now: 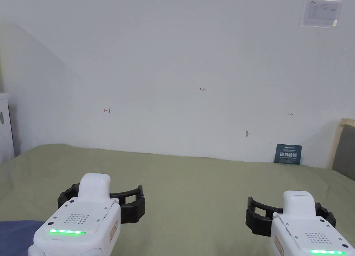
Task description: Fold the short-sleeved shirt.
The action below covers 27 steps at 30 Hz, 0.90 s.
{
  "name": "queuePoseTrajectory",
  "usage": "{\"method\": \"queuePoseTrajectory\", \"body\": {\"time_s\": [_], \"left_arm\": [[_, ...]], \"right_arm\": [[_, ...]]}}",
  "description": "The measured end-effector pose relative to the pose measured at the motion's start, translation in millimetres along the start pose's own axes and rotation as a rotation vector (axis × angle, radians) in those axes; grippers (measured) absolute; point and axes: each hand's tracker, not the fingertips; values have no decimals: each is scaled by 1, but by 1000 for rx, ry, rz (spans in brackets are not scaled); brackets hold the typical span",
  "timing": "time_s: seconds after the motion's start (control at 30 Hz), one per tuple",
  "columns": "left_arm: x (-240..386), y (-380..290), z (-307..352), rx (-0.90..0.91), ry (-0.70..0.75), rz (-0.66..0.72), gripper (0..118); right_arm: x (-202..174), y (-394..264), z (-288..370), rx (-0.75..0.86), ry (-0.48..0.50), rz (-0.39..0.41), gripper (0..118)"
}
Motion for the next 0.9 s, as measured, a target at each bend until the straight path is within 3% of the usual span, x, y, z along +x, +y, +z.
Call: {"method": "queuePoseTrajectory", "body": {"time_s": [0.5, 0.57, 0.6, 0.63, 0.67, 0.73, 0.8, 0.9], "left_arm": [[2, 5, 0, 23, 30, -21, 118], [2, 5, -1, -5, 28, -44, 118], [3, 4, -3, -36, 18, -56, 109], [2, 2, -2, -21, 9, -51, 66], [4, -2, -1, -12, 22, -64, 6], [7, -2, -1, -13, 129, -128, 0], [1, -4, -5, -30, 15, -46, 0], [-2, -1, -4, -49, 44, -58, 0]], "right_arm": [[3, 2, -5, -26, 6, -15, 118], [5, 0, -5, -51, 14, -23, 108], [6, -1, -4, -57, 14, -22, 83], [6, -2, -4, -64, 11, -18, 19], [5, -4, -5, -76, -17, 7, 0], [4, -4, -2, -76, -40, 9, 0], [6, -1, 1, -92, -19, -8, 0], [3, 4, 0, -102, -24, 7, 0]]}}
